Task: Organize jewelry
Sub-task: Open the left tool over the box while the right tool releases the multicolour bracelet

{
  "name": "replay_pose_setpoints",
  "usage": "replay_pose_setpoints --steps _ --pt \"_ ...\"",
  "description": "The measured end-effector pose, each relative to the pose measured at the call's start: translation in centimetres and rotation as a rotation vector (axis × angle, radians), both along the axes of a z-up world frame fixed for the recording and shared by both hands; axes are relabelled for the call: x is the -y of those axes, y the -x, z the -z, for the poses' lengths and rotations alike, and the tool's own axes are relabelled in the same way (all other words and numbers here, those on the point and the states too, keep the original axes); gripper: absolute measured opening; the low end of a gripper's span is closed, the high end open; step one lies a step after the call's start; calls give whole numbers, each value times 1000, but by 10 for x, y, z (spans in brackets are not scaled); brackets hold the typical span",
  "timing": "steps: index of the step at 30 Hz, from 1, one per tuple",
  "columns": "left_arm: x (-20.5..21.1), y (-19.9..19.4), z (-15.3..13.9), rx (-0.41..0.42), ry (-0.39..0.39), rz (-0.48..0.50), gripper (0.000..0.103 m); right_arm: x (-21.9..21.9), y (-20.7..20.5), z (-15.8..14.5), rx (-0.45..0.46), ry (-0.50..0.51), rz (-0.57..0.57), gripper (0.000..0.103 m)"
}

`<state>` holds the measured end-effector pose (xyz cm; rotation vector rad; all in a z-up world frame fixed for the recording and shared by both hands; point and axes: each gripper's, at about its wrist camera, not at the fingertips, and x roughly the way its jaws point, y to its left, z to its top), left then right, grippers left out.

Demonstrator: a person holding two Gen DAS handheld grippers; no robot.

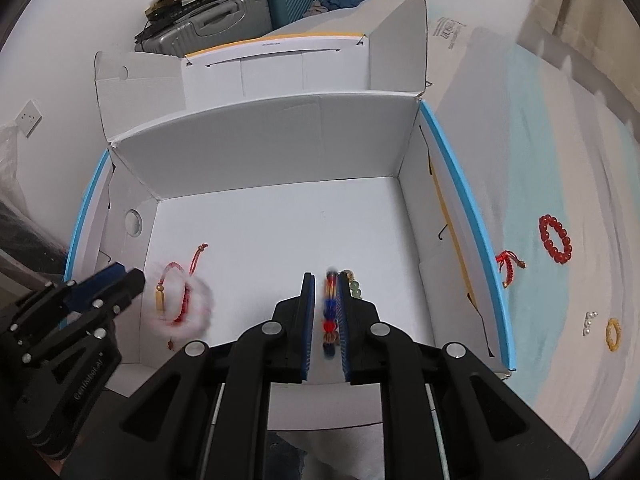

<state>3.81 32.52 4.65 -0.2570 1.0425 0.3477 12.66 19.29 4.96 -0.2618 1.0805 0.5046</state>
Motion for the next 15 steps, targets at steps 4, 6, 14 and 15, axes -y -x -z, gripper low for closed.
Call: replay_pose_setpoints --steps 4,6,14,15 --pt "4 1 -7 17 -13 -8 39 9 -1 -7 10 -16 12 35" --pt "8 2 -11 26 -22 -7 43 15 -2 -12 18 -29 23 43" --pt "37 -2 -25 72 -44 30 69 57 -11 -39 87 -67 106 87" --pt "40 -3 -26 74 -43 33 72 60 -12 -40 91 -67 111 89"
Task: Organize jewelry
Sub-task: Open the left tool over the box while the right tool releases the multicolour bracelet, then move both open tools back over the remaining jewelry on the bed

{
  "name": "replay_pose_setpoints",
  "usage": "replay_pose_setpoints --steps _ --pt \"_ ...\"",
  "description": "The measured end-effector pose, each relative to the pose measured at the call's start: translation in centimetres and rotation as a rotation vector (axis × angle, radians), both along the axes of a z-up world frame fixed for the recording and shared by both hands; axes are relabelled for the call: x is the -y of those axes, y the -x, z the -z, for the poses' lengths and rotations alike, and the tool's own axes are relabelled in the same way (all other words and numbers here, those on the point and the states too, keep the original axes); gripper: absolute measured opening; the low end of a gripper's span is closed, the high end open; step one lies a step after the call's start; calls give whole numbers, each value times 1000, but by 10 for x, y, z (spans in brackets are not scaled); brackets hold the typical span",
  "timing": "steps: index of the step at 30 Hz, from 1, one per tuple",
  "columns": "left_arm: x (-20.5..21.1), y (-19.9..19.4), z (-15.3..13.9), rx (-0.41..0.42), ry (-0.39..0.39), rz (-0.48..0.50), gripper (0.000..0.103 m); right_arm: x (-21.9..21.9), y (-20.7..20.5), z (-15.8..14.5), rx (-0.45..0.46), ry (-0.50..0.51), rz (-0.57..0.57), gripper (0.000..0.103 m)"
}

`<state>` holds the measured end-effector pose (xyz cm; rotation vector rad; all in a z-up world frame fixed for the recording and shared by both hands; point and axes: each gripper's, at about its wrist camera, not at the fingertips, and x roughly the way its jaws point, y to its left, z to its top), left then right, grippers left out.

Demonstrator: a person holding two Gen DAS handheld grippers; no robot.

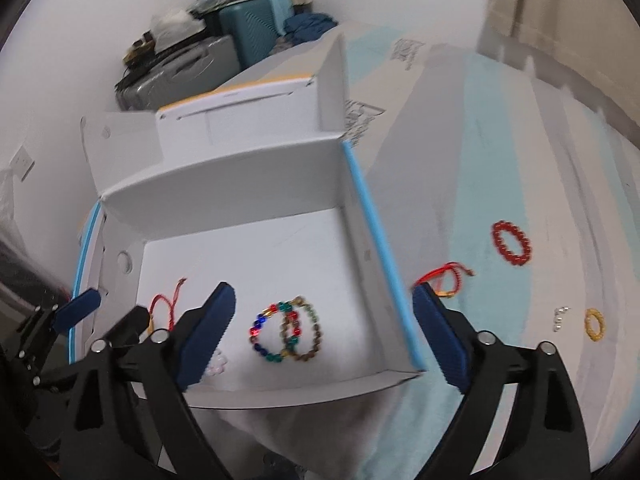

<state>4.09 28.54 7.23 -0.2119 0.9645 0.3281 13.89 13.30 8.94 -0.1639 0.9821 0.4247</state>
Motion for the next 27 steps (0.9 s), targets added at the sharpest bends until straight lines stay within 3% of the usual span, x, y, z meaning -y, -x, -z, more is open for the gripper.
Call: replay_pose_setpoints --steps 8,27 --pt "27 -8 -10 31 -22 12 96 38 -7 -12 23 1 53 96" --pt "141 -56 -21 60 -40 181 97 163 -29 -22 35 21 193 96"
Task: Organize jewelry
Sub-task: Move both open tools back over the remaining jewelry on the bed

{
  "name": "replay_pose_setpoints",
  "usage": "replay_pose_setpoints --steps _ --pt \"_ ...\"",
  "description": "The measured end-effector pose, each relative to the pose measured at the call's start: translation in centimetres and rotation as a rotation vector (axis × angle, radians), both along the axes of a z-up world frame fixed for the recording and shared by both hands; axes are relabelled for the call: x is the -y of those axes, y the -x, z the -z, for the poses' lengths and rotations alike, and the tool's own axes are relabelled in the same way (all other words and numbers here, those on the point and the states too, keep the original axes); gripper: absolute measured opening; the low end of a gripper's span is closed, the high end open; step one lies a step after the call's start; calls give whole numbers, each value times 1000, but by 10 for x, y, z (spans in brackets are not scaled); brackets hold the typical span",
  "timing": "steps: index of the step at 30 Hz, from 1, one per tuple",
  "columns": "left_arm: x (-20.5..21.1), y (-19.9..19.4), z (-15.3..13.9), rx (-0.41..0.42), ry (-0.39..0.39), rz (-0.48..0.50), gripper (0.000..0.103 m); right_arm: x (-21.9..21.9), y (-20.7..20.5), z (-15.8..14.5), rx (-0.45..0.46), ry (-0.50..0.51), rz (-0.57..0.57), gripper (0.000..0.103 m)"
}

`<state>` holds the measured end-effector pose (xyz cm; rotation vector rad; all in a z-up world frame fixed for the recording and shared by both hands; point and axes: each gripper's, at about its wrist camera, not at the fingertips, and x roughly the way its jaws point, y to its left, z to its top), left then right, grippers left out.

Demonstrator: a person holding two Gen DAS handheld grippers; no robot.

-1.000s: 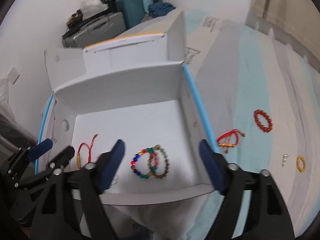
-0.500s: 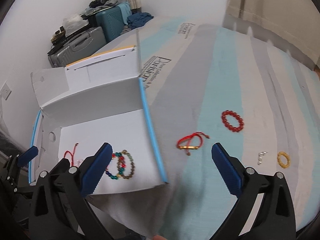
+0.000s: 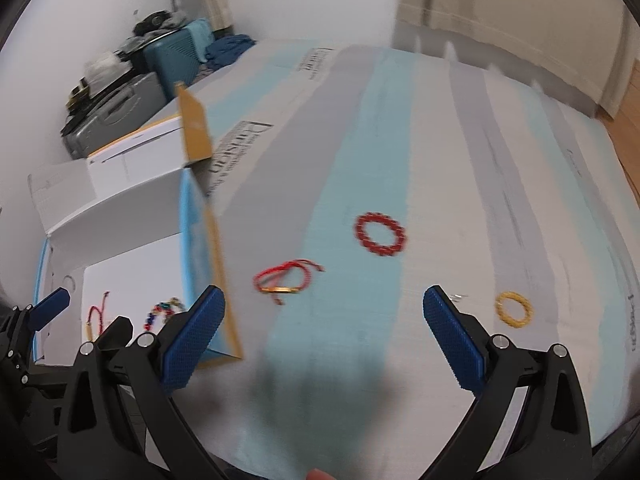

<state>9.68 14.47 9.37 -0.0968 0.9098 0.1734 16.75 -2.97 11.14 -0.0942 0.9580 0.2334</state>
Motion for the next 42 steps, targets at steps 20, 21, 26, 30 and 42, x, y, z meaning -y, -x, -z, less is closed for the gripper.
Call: replay_pose_setpoints --steps 20,21,26,30,42 --pt "118 -72 43 -33 23 181 97 143 -39 38 -68 33 187 95" --pt "121 -76 46 -37 23 186 97 149 -42 41 -76 36 196 95" --pt "139 -96 62 -51 27 210 97 172 -51 60 -111 50 228 95" --pt "144 -112 79 -66 35 210 97 190 -53 75 -131 53 266 95" --pt "137 -144 122 -104 38 200 97 210 -71 126 -193 67 303 95"
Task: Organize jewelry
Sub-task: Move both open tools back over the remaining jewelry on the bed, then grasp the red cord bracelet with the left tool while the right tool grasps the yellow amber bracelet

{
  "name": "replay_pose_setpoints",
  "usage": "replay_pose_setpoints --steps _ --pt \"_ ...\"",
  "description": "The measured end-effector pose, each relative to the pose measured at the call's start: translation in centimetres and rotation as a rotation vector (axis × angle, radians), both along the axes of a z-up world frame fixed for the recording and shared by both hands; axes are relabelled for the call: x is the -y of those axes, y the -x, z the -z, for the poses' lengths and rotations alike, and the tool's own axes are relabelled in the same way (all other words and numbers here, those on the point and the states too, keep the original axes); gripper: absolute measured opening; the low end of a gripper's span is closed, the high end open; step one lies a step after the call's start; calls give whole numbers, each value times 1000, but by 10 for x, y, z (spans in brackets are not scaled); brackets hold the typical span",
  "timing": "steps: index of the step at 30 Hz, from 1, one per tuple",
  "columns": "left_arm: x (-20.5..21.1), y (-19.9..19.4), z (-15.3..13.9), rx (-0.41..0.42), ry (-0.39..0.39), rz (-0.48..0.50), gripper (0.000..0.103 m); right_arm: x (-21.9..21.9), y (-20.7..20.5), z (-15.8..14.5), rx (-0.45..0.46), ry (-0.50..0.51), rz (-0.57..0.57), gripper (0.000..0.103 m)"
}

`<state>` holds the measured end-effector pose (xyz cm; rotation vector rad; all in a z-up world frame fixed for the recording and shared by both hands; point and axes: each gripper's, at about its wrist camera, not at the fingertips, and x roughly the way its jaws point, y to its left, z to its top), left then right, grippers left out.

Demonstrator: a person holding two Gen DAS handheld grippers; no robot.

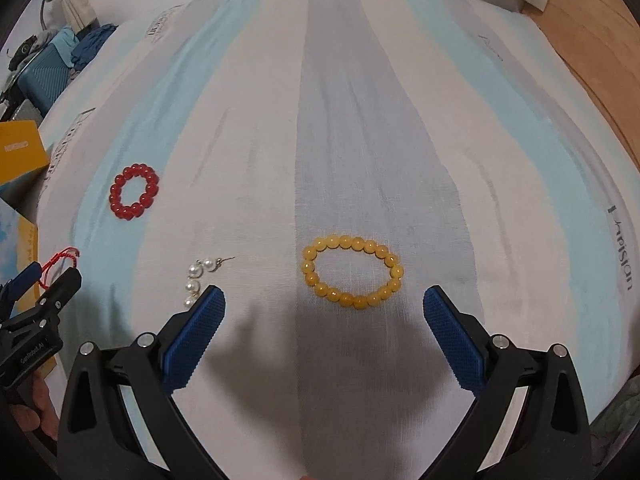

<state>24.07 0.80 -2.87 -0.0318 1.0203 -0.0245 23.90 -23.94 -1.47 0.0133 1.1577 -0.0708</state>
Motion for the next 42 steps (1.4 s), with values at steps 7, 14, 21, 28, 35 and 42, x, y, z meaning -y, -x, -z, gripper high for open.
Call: replay_pose_setpoints --steps 7,14,21,28,35,42 --pt "12 -13 8 -16 -19 27 97 5 -15 11 -16 10 1 95" --pt "-9 -23 19 -41 -56 -53 97 10 -32 29 -59 -1 6 95" --pt "-29 -30 36 -89 -37 -113 96 5 -47 57 -126 -1 2 95" --pt "-31 -29 38 -111 -31 -120 66 0 -50 60 -124 -34 -5 69" --pt "-38 -22 34 -132 19 -94 7 1 -52 53 -120 -34 -18 30" --pt "-28 -14 30 -126 36 -43 7 2 -52 48 -90 -47 -2 10"
